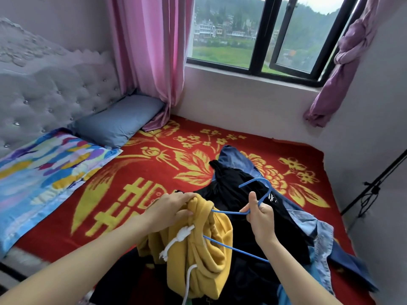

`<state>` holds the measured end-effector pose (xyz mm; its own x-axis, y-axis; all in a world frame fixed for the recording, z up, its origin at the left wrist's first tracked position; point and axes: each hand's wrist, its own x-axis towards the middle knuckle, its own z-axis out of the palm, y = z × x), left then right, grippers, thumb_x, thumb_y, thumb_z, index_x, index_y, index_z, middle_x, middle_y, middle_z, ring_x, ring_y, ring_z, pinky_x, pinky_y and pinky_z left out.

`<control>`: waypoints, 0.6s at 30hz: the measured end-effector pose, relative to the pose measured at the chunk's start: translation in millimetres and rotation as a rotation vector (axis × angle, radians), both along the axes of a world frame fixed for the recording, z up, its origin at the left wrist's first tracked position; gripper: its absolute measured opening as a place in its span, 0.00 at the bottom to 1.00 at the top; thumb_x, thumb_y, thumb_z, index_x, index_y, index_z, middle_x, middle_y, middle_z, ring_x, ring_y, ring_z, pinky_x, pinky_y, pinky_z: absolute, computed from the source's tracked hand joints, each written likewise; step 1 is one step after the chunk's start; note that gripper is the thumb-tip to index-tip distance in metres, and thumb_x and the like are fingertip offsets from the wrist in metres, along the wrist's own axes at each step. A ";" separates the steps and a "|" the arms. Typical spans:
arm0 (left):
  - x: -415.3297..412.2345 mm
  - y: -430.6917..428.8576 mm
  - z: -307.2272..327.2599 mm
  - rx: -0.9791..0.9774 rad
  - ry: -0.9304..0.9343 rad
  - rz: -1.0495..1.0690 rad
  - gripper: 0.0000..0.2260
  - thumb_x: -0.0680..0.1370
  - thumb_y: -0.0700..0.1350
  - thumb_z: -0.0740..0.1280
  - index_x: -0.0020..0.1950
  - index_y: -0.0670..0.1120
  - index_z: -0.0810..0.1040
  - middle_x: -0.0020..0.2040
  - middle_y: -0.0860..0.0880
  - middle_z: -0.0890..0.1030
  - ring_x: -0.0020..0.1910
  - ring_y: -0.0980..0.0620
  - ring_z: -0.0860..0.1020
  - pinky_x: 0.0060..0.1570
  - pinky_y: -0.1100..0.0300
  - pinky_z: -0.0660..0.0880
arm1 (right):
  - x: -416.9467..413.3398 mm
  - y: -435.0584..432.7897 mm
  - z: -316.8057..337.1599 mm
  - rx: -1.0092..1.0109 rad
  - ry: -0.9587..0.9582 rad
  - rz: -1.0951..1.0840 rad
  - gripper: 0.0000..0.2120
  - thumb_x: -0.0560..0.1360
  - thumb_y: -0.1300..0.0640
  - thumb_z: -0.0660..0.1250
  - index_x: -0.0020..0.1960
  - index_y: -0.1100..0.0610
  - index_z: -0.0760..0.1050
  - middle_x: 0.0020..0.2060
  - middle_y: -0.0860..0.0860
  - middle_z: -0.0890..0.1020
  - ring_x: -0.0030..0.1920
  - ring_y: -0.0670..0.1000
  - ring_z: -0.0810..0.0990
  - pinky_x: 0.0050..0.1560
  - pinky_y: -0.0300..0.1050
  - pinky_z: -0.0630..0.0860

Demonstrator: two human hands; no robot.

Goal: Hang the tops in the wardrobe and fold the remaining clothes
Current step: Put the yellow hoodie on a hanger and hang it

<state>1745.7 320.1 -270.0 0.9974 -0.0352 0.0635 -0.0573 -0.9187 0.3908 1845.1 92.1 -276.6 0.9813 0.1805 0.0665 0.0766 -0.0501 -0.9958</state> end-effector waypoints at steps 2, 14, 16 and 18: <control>2.1 -6.6 0.9 0.009 -0.097 -0.031 0.21 0.80 0.48 0.62 0.72 0.46 0.65 0.58 0.47 0.76 0.57 0.49 0.74 0.60 0.56 0.66 | 2.5 -1.5 6.6 -0.001 -0.033 -0.017 0.27 0.77 0.48 0.58 0.22 0.59 0.73 0.15 0.45 0.64 0.17 0.42 0.64 0.23 0.29 0.63; 10.0 -38.0 13.9 0.143 -0.262 -0.164 0.19 0.81 0.48 0.59 0.71 0.44 0.67 0.56 0.46 0.77 0.55 0.48 0.75 0.50 0.58 0.72 | -24.4 27.1 16.1 -0.021 -0.116 -0.021 0.28 0.77 0.46 0.55 0.22 0.56 0.70 0.14 0.45 0.67 0.19 0.42 0.68 0.29 0.34 0.66; 12.1 -41.1 16.2 0.144 -0.269 -0.160 0.19 0.81 0.47 0.59 0.71 0.44 0.66 0.56 0.46 0.77 0.55 0.49 0.75 0.51 0.59 0.71 | -27.1 30.1 16.6 -0.017 -0.138 -0.046 0.29 0.77 0.43 0.54 0.23 0.59 0.68 0.15 0.45 0.67 0.20 0.43 0.67 0.30 0.36 0.66; 13.3 -46.4 16.4 0.135 -0.270 -0.160 0.19 0.81 0.47 0.59 0.71 0.43 0.67 0.57 0.45 0.77 0.56 0.47 0.75 0.52 0.58 0.72 | -33.3 34.3 16.7 -0.019 -0.169 -0.044 0.32 0.75 0.33 0.53 0.26 0.59 0.63 0.18 0.45 0.64 0.22 0.43 0.63 0.29 0.37 0.62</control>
